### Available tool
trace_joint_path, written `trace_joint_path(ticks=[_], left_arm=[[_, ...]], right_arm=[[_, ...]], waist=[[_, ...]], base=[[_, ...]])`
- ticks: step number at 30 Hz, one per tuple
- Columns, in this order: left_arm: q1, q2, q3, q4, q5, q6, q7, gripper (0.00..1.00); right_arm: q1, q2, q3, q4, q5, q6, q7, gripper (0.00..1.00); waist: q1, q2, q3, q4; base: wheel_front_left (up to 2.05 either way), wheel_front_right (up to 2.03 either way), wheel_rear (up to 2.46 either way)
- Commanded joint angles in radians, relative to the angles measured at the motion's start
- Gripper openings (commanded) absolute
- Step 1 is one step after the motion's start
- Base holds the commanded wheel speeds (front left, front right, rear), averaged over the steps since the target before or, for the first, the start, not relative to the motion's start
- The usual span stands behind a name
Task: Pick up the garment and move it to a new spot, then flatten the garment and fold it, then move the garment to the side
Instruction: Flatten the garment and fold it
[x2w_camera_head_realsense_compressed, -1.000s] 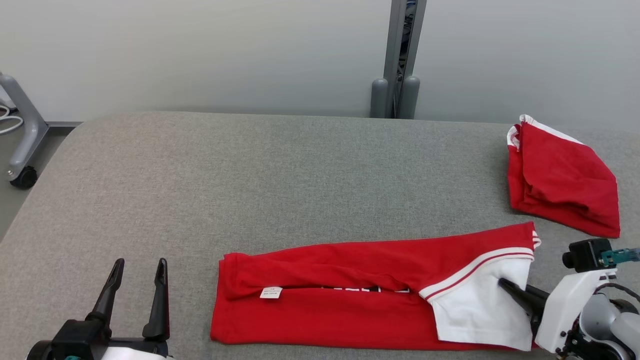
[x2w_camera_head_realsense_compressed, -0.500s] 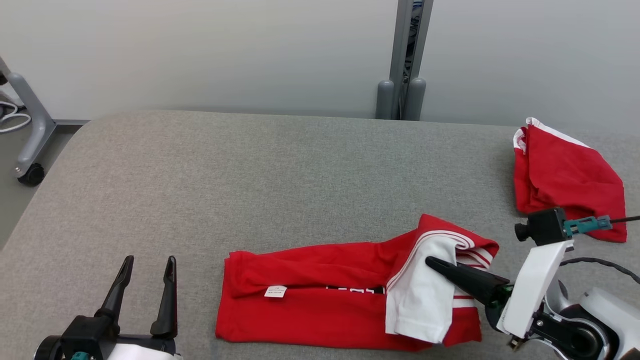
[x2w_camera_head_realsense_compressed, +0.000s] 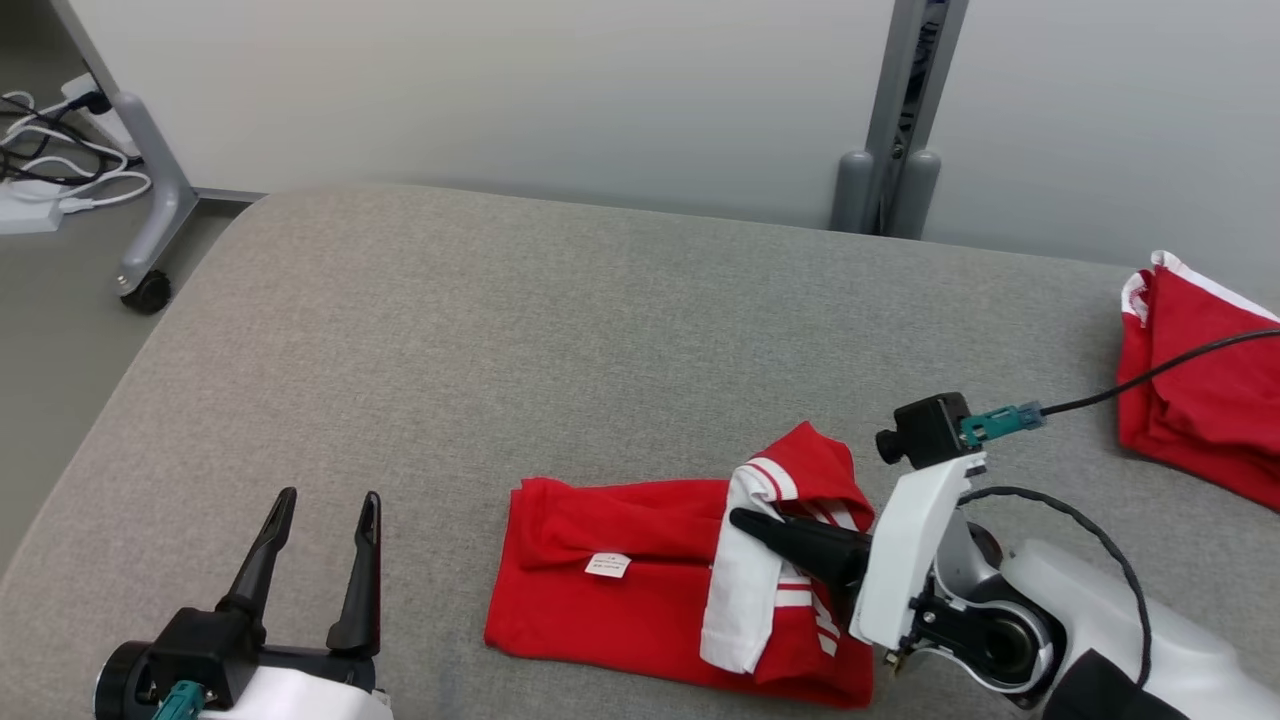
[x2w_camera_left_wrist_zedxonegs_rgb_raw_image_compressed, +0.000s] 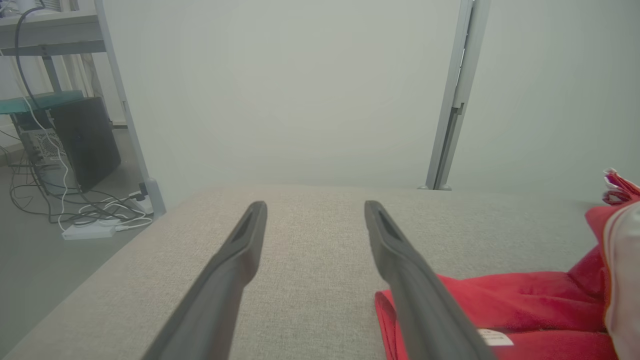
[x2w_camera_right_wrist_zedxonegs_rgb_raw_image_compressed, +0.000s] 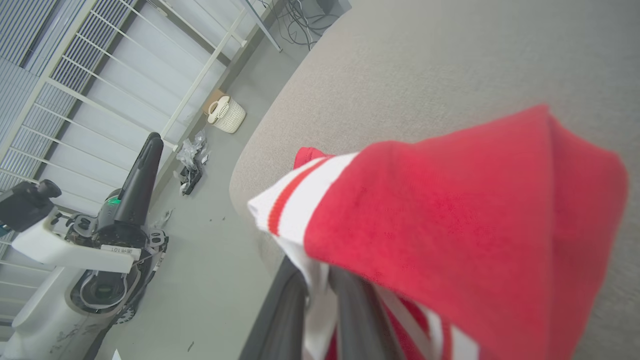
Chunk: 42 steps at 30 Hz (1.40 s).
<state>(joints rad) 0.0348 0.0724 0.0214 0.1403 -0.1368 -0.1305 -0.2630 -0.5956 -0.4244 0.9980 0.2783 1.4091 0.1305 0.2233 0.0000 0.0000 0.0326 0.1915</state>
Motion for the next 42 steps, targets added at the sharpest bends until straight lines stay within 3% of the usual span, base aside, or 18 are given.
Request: trace_joint_path(ticks=[1, 13, 32, 33, 34, 35, 36, 42], left_arm=[[-0.02, 0.004, -0.008, 0.004, -0.007, 0.0, 0.0, 1.0], [-0.048, -0.003, -0.048, 0.022, -0.018, 0.0, 0.0, 1.0], [-0.088, -0.013, -0.1, 0.048, -0.031, 0.0, 0.0, 1.0], [-0.089, -0.014, -0.101, 0.05, -0.031, 0.0, 0.0, 1.0], [-0.089, -0.014, -0.1, 0.052, -0.032, 0.0, 0.0, 1.0], [-0.089, -0.014, -0.099, 0.053, -0.032, 0.0, 0.0, 1.0], [-0.087, -0.014, -0.095, 0.054, -0.032, 0.0, 0.0, 1.0], [-0.078, -0.004, -0.082, 0.052, -0.028, 0.0, 0.0, 1.0]], right_arm=[[-0.025, 0.031, 0.013, 0.036, -0.006, 0.0, -0.001, 0.0], [-0.108, 0.202, 0.061, 0.261, 0.025, 0.0, -0.004, 0.0], [-0.195, 0.351, 0.091, 0.52, 0.048, 0.0, -0.053, 0.0], [-0.198, 0.354, 0.094, 0.529, 0.05, 0.0, -0.056, 0.16], [-0.201, 0.356, 0.095, 0.533, 0.048, 0.0, -0.066, 0.45], [-0.202, 0.357, 0.095, 0.535, 0.05, 0.0, -0.071, 0.91], [-0.201, 0.359, 0.097, 0.535, 0.052, 0.0, -0.074, 1.0], [-0.197, 0.334, 0.101, 0.497, 0.047, 0.0, -0.117, 1.0]], waist=[[0.0, 0.0, 0.009, 0.029], [0.0, 0.0, 0.024, 0.108], [0.0, 0.0, 0.052, 0.179], [0.0, 0.0, 0.051, 0.18], [0.0, 0.0, 0.05, 0.18], [0.0, 0.0, 0.049, 0.179], [0.0, 0.0, 0.048, 0.176], [0.0, 0.0, 0.038, 0.149]], base=[[0.0, 0.0, 0.0], [0.0, 0.0, 0.0], [0.0, 0.0, 0.0], [0.0, 0.0, 0.0], [0.0, 0.0, 0.0], [0.0, 0.0, 0.0], [0.0, 0.0, 0.0], [0.0, 0.0, 0.0]])
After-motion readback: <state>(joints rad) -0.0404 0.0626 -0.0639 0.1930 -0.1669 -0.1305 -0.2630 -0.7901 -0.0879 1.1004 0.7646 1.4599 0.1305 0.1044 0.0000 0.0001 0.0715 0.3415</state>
